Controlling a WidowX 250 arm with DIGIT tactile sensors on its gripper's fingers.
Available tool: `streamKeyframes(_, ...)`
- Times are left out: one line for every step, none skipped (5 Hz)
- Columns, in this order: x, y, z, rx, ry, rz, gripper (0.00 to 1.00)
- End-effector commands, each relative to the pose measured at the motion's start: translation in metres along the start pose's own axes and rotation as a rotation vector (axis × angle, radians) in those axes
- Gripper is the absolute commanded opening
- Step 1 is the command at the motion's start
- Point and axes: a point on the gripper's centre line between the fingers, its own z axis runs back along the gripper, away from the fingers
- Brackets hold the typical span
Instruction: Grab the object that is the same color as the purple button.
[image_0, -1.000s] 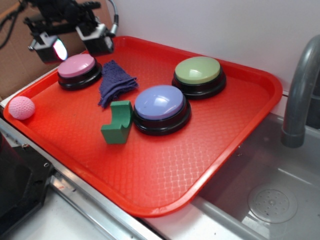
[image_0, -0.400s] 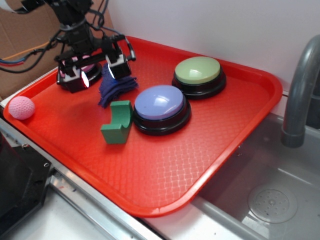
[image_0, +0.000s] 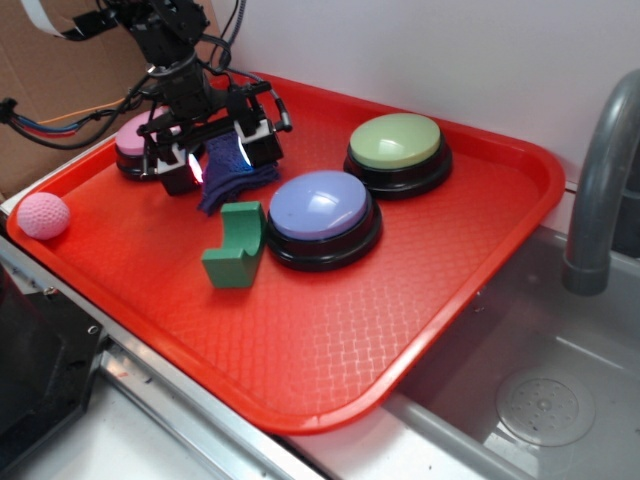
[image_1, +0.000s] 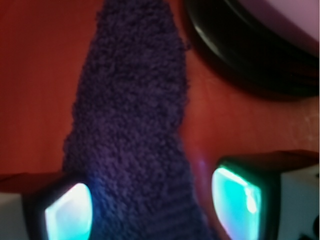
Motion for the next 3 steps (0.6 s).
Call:
streamKeyframes(0.0103, -0.001, -0.0006, -0.006, -0.034, -0.007, 0.0)
streamKeyframes(0.0097, -0.0025, -0.0021, -0.008, -0.027, -0.021, 0.0)
streamKeyframes(0.0104, -0.0062, -0.0004, 0.001, -0.008, -0.097, 0.0)
